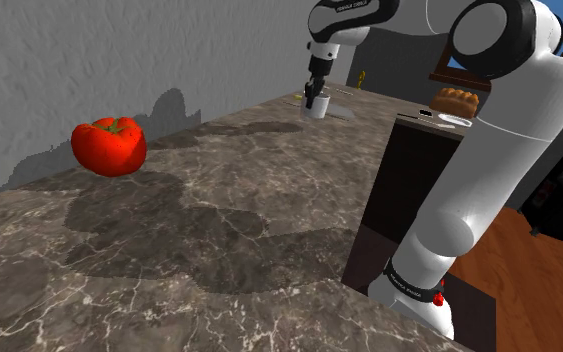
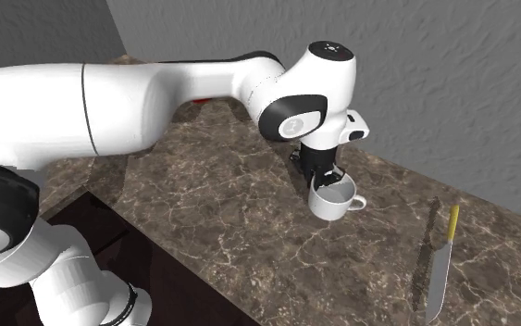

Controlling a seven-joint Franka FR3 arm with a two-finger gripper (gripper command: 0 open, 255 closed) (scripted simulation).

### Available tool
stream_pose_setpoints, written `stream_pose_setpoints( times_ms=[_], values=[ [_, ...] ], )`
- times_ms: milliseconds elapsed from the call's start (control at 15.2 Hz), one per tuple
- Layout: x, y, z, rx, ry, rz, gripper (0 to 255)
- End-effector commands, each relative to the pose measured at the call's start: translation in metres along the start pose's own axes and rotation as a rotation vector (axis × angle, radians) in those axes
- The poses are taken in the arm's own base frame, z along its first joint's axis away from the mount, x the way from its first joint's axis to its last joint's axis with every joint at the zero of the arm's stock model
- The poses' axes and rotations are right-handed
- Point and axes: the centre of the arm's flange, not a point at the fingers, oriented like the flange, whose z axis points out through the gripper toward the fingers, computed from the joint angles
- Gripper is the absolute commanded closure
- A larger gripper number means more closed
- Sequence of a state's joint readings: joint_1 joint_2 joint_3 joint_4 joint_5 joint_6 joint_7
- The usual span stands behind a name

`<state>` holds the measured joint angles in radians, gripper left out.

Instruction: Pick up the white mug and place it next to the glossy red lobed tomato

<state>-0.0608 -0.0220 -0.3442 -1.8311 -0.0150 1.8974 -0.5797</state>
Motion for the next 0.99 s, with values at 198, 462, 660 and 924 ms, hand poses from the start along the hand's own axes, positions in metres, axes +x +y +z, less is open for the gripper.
stream_pose_setpoints(
  times_ms=[198, 462, 660, 924],
  values=[
    [0.002, 0.0, -0.026, 0.0, 0.0, 0.0, 255],
    [0.004, 0.002, -0.047, 0.0, 0.0, 0.0, 255],
    [0.005, 0.002, -0.063, 0.0, 0.0, 0.0, 255],
    [0.006, 0.004, -0.084, 0.0, 0.0, 0.0, 255]
  ],
)
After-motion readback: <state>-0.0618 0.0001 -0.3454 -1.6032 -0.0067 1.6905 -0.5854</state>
